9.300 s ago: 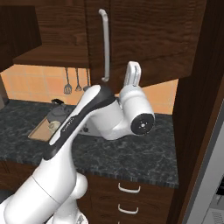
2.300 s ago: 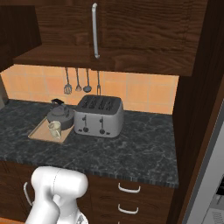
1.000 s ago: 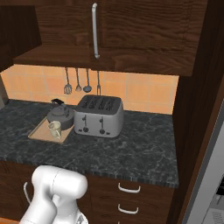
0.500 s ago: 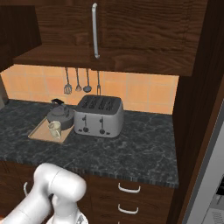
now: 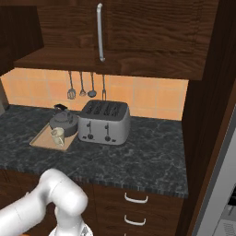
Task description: Pick the kettle from the counter and place it on the tray. Then pick the mug from the cabinet and place it on the tray. Then close the cabinet doors.
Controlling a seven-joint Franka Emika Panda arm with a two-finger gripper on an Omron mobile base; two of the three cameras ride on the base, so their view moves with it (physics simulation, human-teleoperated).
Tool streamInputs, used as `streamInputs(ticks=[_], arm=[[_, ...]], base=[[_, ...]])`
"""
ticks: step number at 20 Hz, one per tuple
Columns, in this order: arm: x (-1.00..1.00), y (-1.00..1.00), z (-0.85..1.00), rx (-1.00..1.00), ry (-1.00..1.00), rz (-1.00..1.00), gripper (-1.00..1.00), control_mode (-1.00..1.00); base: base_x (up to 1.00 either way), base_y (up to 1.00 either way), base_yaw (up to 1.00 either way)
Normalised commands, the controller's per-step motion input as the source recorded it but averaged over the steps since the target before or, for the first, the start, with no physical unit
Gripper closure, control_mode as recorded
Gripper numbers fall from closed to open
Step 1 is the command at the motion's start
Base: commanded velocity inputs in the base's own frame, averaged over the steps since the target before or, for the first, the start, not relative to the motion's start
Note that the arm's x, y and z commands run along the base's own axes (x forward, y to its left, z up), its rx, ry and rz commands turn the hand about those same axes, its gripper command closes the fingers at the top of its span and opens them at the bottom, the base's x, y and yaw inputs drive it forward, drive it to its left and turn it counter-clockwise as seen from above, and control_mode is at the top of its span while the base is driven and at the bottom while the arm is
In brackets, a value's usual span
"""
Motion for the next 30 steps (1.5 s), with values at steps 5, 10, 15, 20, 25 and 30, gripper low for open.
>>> streamInputs(ticks=[5, 10, 15, 20, 25, 30], arm=[[0.57, 0.08, 0.0, 0.03, -0.02, -0.17, 1.0, -1.0], [0.28, -0.27, 0.11, 0.03, -0.12, -0.13, 1.0, -1.0], [0.39, -0.67, 0.17, 0.01, -0.03, -0.07, 1.0, -1.0], [0.05, -0.97, 0.22, 0.0, -0.04, -0.04, 1.0, -1.0], [0.01, -1.0, 0.12, 0.0, 0.0, -0.02, 1.0, -1.0], [0.06, -1.0, 0.0, 0.0, 0.01, -0.01, 1.0, -1.0]], base=[[0.0, 0.0, 0.0], [0.0, 0.0, 0.0], [0.0, 0.0, 0.0], [0.0, 0.0, 0.0], [0.0, 0.0, 0.0], [0.0, 0.0, 0.0]])
